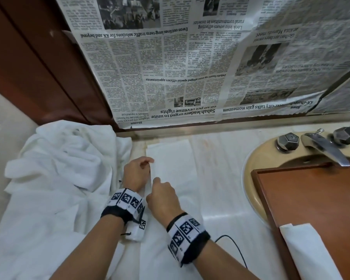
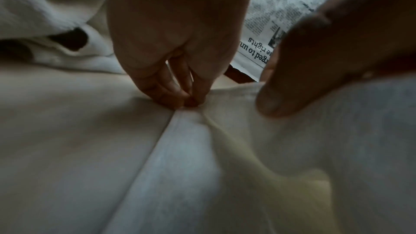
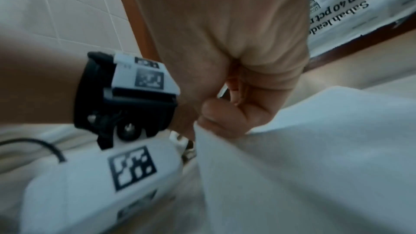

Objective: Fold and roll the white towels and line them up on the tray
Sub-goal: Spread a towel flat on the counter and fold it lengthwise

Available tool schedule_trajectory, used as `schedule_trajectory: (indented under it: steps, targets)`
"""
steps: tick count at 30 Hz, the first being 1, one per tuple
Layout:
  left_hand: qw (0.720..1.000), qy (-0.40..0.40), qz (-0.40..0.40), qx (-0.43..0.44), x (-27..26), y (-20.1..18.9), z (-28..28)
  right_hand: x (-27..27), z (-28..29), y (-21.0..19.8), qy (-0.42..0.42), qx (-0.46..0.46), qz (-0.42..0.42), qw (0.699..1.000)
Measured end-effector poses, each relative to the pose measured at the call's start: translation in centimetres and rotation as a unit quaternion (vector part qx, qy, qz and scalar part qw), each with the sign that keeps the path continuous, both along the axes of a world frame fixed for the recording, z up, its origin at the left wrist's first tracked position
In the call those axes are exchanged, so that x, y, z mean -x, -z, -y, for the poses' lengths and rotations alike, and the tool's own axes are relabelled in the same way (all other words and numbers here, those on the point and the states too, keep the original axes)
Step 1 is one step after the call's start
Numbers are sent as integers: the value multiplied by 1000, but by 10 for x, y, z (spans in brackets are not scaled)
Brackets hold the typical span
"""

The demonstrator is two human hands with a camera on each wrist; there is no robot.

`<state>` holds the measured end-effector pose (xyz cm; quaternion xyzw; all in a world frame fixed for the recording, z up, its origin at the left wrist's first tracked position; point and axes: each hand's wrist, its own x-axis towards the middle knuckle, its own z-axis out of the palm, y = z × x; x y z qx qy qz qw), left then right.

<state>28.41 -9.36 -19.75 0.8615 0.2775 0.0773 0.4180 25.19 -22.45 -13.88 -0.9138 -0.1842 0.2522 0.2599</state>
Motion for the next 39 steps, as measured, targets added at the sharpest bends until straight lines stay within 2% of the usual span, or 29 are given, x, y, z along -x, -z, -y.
schedule_trajectory:
  steps: [7,12,15,20,24,27,31,34,36,39]
  targets:
    - [996,16,-21,80,-5,1,-2,-4,11,19,14,-55,-37,998]
    - [998,38,-4,40,-7,6,2,-5,24,20,-32,-75,-64,995]
    - [998,59,9,-20,-10,11,4,-19,41,20,-21,-113,-2,993]
    - [977,111,-73,-168,-5,17,1,-62,62,40,-64,-42,197,977]
    - [961,115,-78,-241,1,10,28,-83,52,55,-168,58,163,970]
    - [945,155,-156,-244,2,18,40,-92,45,67,-221,121,148,956]
    - [941,132,-216,-226,1,26,13,-118,68,75,-182,149,144,961]
    - [947,110,-221,-207,0,18,5,-128,82,66,-116,178,123,969]
    - [953,122,-203,-188,5,7,18,-116,82,63,-85,140,138,977]
    - [943,178,-205,-190,27,1,44,-70,81,67,-142,72,189,969]
